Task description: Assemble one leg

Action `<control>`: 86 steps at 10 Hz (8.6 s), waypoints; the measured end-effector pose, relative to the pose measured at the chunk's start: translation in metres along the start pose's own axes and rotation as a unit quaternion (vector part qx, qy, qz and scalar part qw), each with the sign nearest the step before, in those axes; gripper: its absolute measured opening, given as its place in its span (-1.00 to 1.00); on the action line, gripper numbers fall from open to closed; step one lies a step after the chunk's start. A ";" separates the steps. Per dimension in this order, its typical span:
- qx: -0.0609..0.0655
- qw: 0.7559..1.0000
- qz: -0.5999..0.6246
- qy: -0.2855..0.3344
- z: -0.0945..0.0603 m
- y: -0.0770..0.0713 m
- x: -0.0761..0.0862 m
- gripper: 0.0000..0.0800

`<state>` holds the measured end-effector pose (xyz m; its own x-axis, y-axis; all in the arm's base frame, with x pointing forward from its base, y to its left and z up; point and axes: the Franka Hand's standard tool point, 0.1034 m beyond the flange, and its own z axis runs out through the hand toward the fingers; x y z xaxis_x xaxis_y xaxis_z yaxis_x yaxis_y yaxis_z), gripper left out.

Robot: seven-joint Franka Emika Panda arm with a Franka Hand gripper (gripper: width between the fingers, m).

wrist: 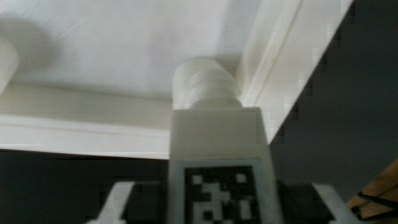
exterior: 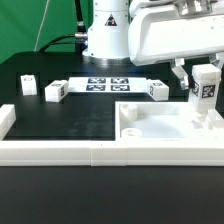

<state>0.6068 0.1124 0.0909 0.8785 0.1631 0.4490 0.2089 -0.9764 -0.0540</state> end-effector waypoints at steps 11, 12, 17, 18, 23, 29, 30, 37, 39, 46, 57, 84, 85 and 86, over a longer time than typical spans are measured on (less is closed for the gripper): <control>0.001 1.000 0.000 0.008 0.010 -0.002 0.004 -0.27; 0.001 1.000 0.000 0.008 0.010 -0.002 0.004 -0.27; -0.001 1.000 -0.001 0.019 0.014 0.001 0.011 -0.27; -0.001 1.000 0.000 0.023 0.015 0.001 0.012 -0.27; -0.009 0.998 -0.001 0.057 0.028 0.002 0.008 -0.27; -0.011 0.998 -0.001 0.067 0.028 0.002 0.008 0.54; -0.011 0.998 -0.001 0.067 0.028 0.002 0.008 0.54; -0.010 0.998 0.001 0.058 0.016 0.007 0.019 0.62; -0.008 0.999 0.001 0.049 0.014 0.008 0.020 0.62; 0.036 0.970 0.048 -0.234 0.025 -0.005 0.028 0.62; 0.037 0.974 0.038 -0.220 0.032 0.002 0.034 -0.26; -0.001 0.975 -0.059 -0.215 0.027 0.012 0.031 0.62; -0.001 0.975 -0.059 -0.215 0.027 0.012 0.031 0.37; -0.001 0.975 -0.059 -0.215 0.027 0.012 0.031 0.37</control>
Offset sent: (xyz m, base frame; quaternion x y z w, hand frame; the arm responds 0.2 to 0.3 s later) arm 0.0168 0.0024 -0.0065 -0.0038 0.0060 -0.0274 0.9996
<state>0.6479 0.1097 0.0802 0.9473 0.3184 0.0357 0.3193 -0.9474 -0.0224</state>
